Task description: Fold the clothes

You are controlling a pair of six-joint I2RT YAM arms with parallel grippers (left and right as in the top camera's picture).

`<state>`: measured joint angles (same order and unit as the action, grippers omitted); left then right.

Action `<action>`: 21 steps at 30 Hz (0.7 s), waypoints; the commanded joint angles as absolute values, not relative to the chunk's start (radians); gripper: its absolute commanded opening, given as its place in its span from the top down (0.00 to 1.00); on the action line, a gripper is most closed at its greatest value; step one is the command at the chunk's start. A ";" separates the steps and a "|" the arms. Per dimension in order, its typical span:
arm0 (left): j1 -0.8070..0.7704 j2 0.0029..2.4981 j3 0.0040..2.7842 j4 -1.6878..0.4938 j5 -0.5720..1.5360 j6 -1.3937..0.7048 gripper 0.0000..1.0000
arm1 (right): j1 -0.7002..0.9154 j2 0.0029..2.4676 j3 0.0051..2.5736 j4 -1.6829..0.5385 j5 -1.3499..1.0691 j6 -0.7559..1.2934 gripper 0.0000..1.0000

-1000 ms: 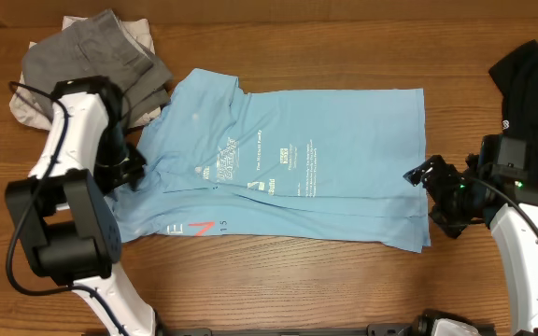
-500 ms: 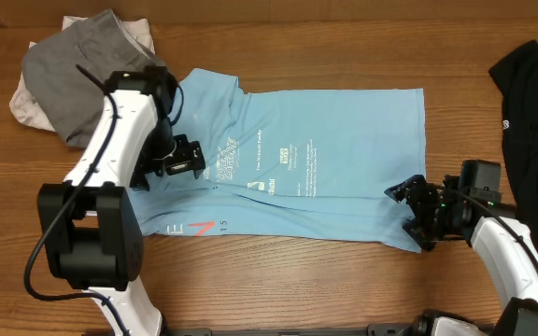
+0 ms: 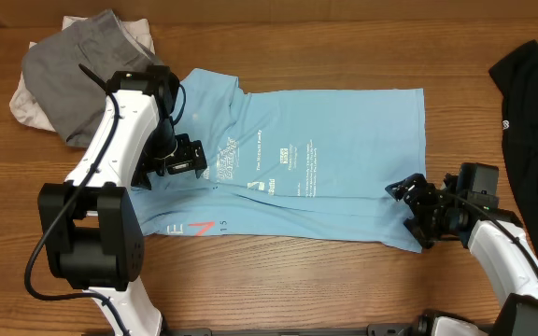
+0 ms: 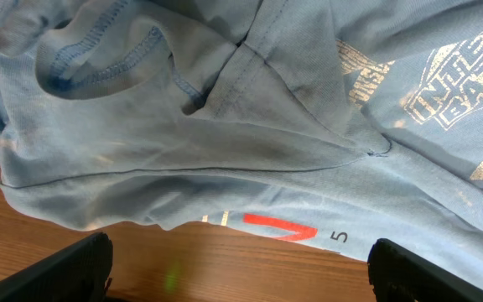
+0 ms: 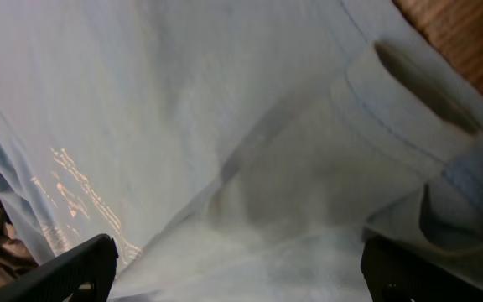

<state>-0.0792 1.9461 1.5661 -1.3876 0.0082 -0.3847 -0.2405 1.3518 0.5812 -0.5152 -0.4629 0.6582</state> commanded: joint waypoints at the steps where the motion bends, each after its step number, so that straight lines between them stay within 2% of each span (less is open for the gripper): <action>1: -0.081 1.924 1.584 -1.386 0.019 -0.366 0.00 | -0.234 1.374 0.575 -0.498 -0.446 0.659 0.02; 7: -0.081 1.924 1.584 -1.383 0.019 -0.365 0.00 | -0.234 1.471 0.575 -0.439 -0.455 0.659 0.04; 14: -0.081 1.924 1.584 -1.383 0.018 -0.365 0.00 | -0.235 1.515 0.575 -0.389 -0.476 0.660 0.16; 21: -0.081 1.924 1.584 -1.383 0.015 -0.361 0.00 | -0.237 1.513 0.575 -0.422 -0.442 0.686 0.16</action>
<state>-0.0792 1.9461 1.5661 -1.3834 0.0082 -0.3843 -0.2417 1.4757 0.5991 -0.4000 -0.5117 0.6708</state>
